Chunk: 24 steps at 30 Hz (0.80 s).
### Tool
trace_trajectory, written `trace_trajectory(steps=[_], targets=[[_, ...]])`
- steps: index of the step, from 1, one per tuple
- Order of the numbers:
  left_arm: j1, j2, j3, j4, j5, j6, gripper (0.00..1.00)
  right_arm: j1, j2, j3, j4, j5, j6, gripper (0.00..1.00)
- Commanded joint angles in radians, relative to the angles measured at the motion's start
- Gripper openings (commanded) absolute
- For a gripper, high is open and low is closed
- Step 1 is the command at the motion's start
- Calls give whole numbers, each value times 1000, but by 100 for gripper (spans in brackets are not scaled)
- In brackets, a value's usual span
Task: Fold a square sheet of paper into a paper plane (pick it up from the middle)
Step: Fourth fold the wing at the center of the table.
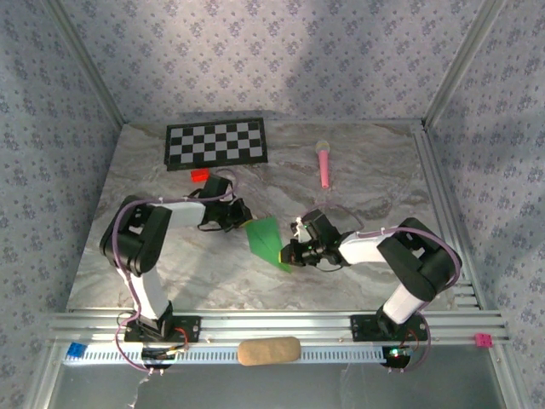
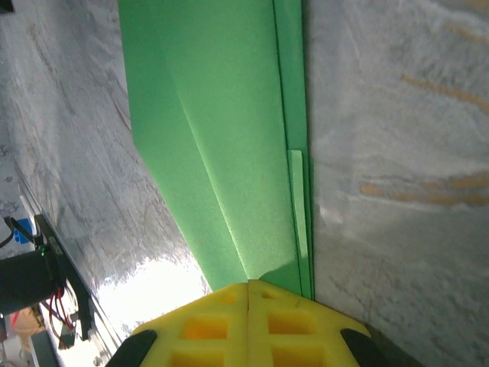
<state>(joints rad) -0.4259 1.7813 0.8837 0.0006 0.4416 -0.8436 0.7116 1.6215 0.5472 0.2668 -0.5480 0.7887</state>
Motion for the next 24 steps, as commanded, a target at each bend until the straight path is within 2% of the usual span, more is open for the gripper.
trace_trajectory(steps=[1,4,8,15,21,24], targets=[[14,-113,-7,-52,-96,27,12,-5,24,-43,-173,-4,-43,0],[3,-173,-12,-62,-84,23,13,-5,25,-37,-174,-4,-42,1],[-74,-206,-14,-66,-68,25,14,-7,20,-30,-180,6,-37,1],[-216,-108,-33,26,-37,-11,13,-10,5,-29,-187,27,-26,1],[-216,-20,-71,67,-57,-24,11,-12,-16,-28,-186,29,-19,1],[-216,-2,-81,37,-99,1,11,-12,-38,-16,-188,20,-13,1]])
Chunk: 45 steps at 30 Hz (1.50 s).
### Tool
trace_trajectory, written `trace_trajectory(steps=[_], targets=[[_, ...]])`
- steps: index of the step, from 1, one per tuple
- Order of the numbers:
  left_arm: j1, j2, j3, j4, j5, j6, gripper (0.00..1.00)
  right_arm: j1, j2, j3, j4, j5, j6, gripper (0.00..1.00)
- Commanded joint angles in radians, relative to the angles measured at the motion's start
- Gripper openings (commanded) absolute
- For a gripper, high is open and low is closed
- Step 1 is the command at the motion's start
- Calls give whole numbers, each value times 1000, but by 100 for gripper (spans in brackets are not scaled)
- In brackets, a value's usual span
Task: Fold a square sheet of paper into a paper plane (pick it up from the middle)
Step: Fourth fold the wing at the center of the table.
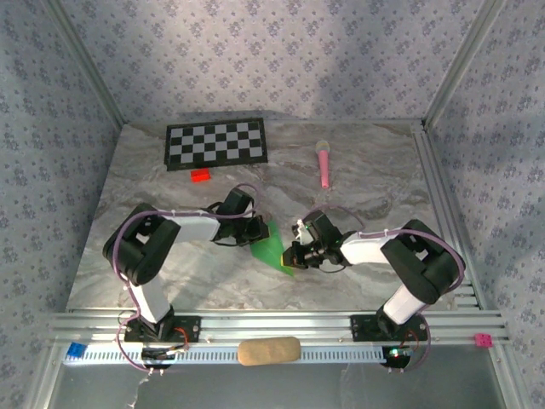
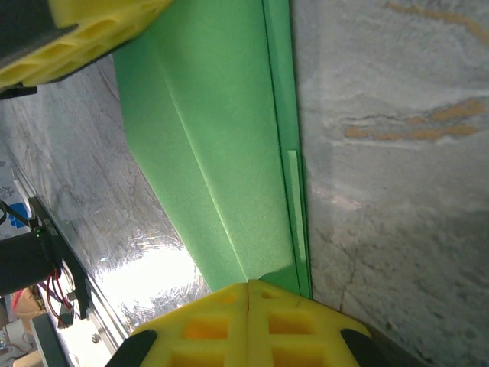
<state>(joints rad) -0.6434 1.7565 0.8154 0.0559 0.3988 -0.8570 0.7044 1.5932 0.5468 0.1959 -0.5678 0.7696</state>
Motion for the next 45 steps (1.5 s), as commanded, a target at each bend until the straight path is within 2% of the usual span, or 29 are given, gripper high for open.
trace_trajectory(steps=[1,8,17,24,32,45], targets=[[3,26,-21,-18,-65,19,11,-5,-18,-6,-119,35,9,2],[2,27,-57,6,-55,19,11,30,-41,139,-179,47,7,3],[2,4,-53,0,-58,27,11,38,152,258,-137,86,27,3],[3,8,-67,6,-67,23,11,34,158,147,-63,72,49,3],[3,16,-78,10,-85,13,10,40,9,7,-68,64,54,6],[4,15,-81,12,-77,15,10,18,-213,-162,-183,71,14,8]])
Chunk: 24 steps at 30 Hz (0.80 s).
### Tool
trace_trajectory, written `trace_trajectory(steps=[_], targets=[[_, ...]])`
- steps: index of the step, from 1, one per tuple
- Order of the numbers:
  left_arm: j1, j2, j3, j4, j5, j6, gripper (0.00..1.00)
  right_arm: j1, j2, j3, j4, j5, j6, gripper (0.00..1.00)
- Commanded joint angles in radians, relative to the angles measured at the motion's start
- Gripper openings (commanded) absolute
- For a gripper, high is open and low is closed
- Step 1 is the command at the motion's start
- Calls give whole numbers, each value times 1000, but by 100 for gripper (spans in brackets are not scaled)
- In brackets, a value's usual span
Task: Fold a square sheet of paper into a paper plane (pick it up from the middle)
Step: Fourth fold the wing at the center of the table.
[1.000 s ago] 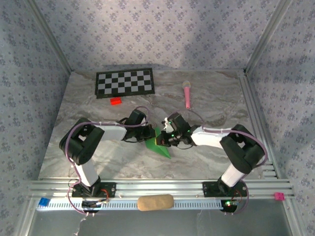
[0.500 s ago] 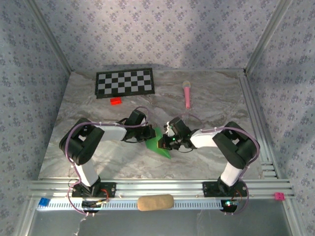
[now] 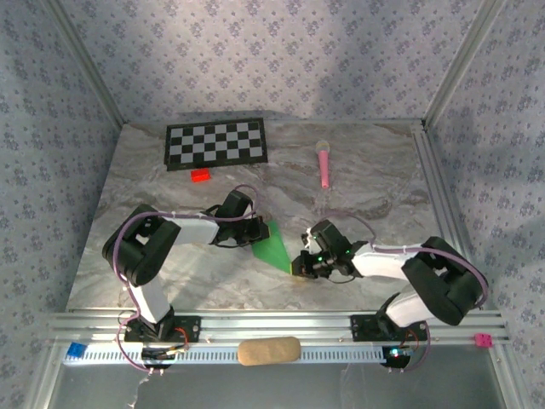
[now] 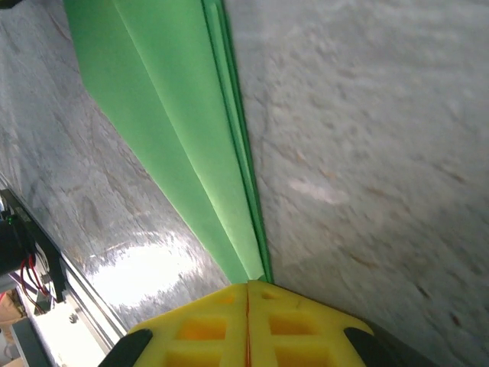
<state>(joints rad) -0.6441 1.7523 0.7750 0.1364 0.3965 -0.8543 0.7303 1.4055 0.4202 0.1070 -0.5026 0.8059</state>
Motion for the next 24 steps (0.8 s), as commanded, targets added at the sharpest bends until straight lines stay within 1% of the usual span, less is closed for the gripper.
trace_trajectory(steps=[1,4,9,12,14,17,19,22,24], targets=[[5,19,-40,-69,-75,12,10,-9,-37,-40,-109,8,-28,8],[6,18,-44,-63,-73,11,10,-16,-77,-36,-157,24,-40,9],[5,18,-43,-48,-58,-2,10,-26,-139,25,-206,25,-37,9],[6,13,-42,-49,-62,-2,10,-41,-137,75,-210,21,-36,10],[6,13,-38,-53,-60,0,10,-39,-109,110,-193,15,-37,10],[6,10,-38,-55,-61,-2,10,-33,-28,158,-143,2,-19,10],[6,8,-35,-58,-61,-2,10,-29,22,163,-64,4,28,10],[6,7,-37,-60,-63,-3,11,-37,91,161,47,-36,97,10],[6,7,-36,-63,-62,0,11,-34,123,168,80,-45,112,10]])
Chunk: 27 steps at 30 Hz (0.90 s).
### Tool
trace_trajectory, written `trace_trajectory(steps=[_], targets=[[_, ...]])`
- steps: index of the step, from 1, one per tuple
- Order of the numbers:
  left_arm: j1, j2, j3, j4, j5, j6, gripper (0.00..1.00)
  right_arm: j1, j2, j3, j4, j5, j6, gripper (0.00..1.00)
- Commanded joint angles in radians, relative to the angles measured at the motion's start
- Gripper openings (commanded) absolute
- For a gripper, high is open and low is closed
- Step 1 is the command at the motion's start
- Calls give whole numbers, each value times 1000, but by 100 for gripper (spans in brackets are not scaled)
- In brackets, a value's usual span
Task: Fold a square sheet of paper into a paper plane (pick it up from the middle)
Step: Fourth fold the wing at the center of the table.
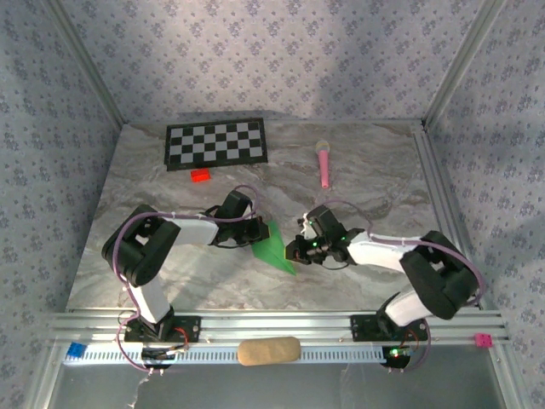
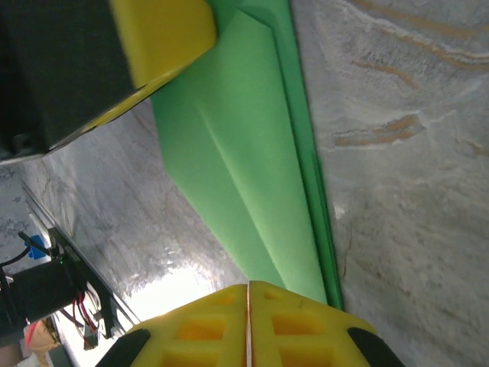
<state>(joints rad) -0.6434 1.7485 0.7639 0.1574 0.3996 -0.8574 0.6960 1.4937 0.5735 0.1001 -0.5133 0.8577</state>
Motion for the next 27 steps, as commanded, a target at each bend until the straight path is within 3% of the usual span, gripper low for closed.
trace_trajectory(steps=[1,12,18,27], targets=[[5,10,-25,-85,-65,3,11,6,45,23,85,-33,56,10],[19,-18,-17,-45,-35,-23,13,13,87,-65,25,10,35,5],[19,-116,-2,-31,5,-32,15,8,73,-79,-4,25,21,3],[-73,-102,-72,82,56,-129,14,16,96,-61,-17,42,24,2]])
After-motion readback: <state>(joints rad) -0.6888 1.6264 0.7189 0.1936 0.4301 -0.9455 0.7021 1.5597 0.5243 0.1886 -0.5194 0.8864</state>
